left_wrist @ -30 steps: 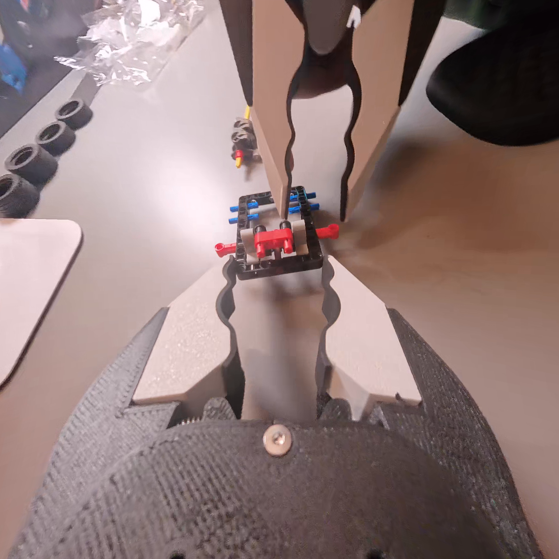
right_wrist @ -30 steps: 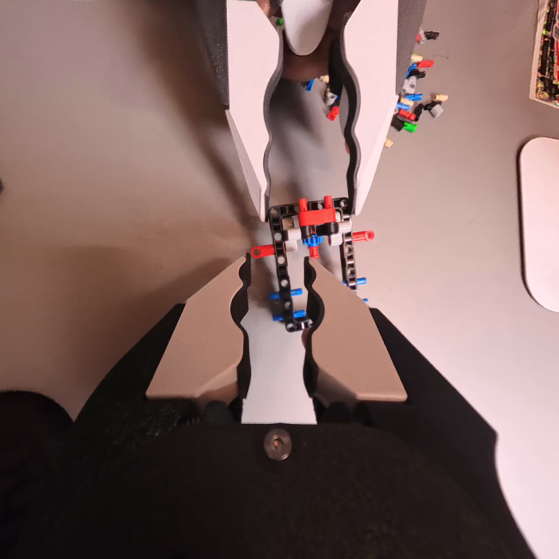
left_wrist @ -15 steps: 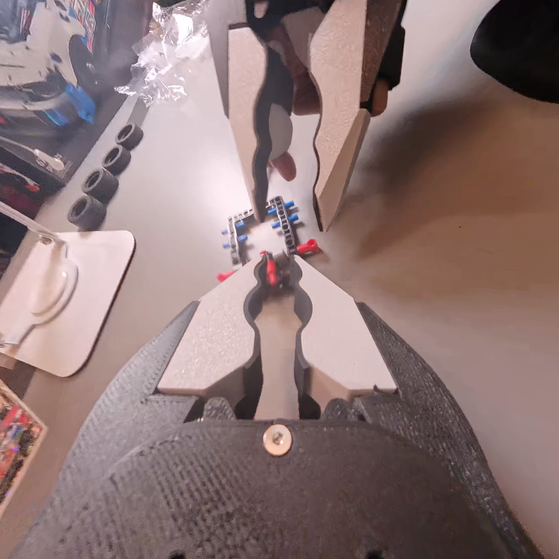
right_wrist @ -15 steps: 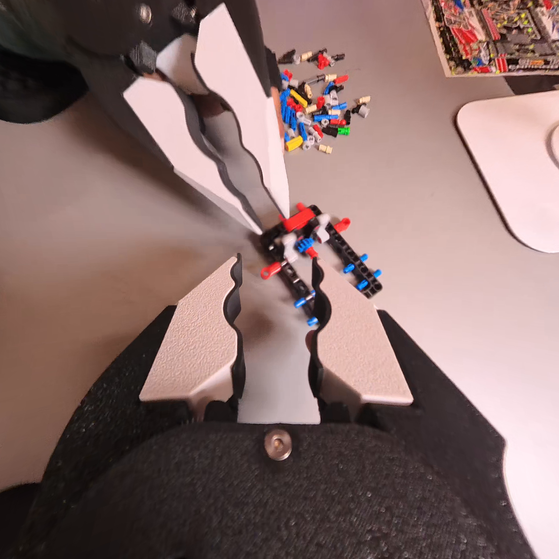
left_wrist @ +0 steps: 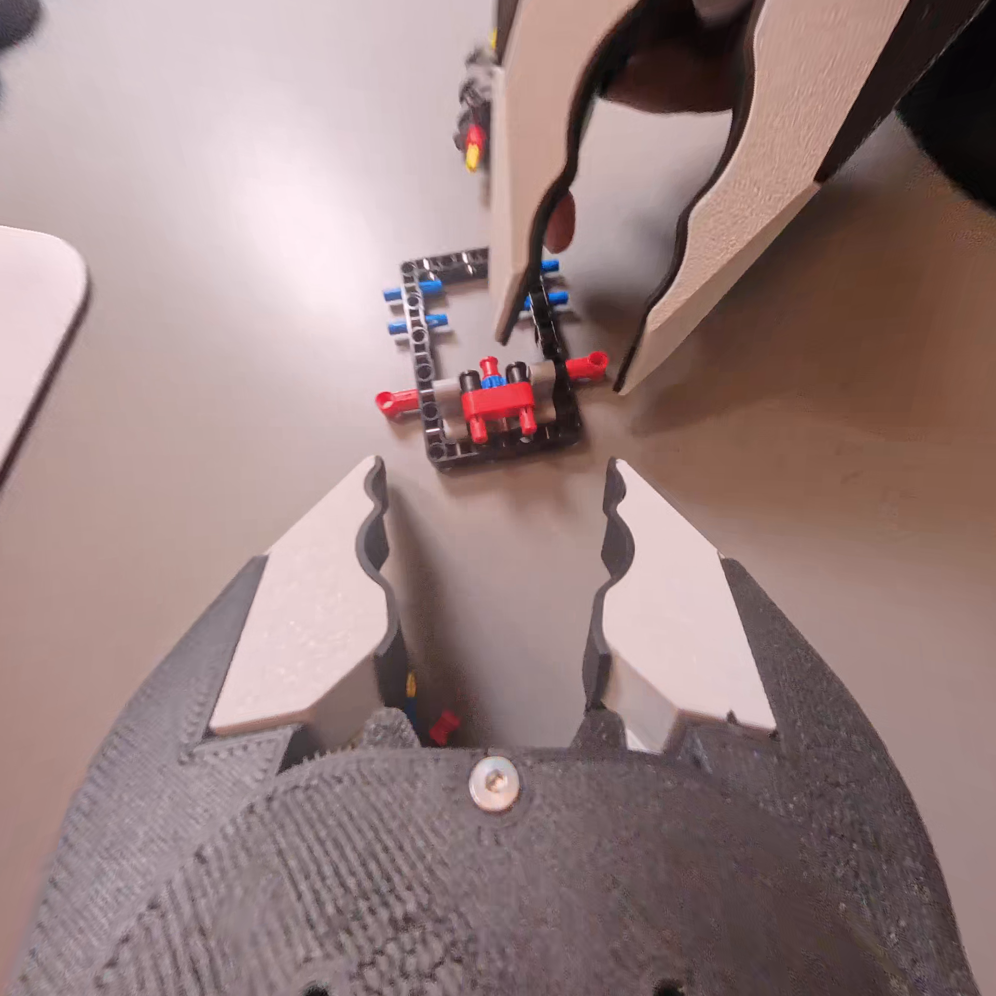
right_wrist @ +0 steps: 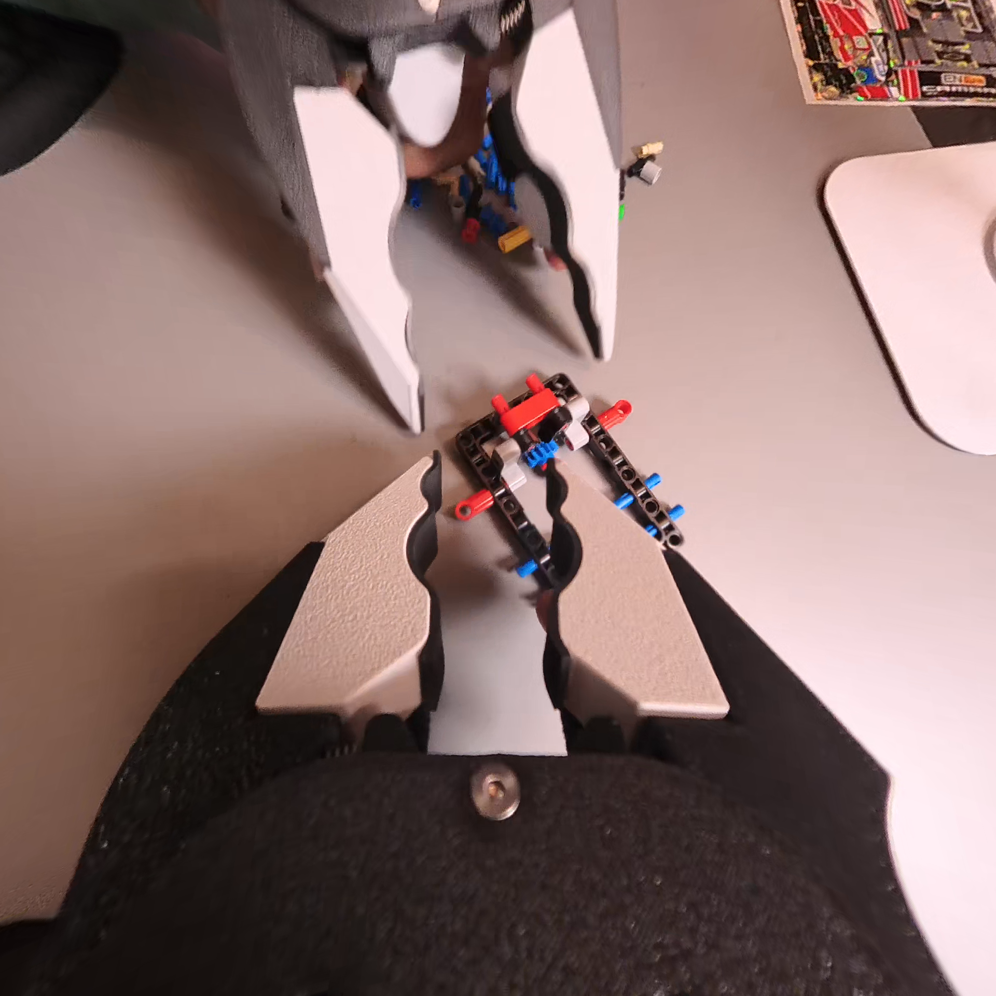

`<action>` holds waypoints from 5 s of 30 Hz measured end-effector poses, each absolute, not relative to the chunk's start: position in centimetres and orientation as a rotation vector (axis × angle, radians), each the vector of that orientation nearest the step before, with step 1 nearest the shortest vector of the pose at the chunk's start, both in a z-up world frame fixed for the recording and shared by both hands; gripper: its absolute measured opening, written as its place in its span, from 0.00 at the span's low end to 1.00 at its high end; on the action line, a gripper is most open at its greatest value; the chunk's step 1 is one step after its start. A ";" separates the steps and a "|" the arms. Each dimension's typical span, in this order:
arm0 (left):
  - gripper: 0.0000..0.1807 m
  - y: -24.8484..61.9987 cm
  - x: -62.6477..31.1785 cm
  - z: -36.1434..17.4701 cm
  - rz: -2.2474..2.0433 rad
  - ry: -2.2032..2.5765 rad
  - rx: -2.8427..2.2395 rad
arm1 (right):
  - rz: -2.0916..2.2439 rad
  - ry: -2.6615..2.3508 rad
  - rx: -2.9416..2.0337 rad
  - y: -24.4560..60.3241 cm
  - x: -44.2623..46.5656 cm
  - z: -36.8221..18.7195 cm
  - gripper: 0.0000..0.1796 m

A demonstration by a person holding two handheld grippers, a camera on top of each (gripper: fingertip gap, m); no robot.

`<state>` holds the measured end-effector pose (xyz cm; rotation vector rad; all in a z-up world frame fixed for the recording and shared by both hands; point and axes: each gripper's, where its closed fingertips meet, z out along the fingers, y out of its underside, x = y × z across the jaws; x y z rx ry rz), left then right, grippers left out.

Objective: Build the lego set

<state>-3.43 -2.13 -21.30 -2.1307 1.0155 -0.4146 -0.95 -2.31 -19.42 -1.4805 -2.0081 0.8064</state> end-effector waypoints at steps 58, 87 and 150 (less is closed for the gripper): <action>0.02 2.2 -2.6 -14.7 -1.023 -0.062 -1.900 | 0.741 -1.274 -1.560 3.1 -3.6 -12.3 0.00; 0.02 1.3 -1.5 -12.0 -1.052 -0.034 -1.769 | 0.747 -1.110 -1.564 2.6 -3.5 -8.9 0.00; 0.02 0.2 -1.8 -10.1 -1.162 0.093 -1.634 | 0.955 -1.115 -1.447 3.6 -1.9 -7.5 0.16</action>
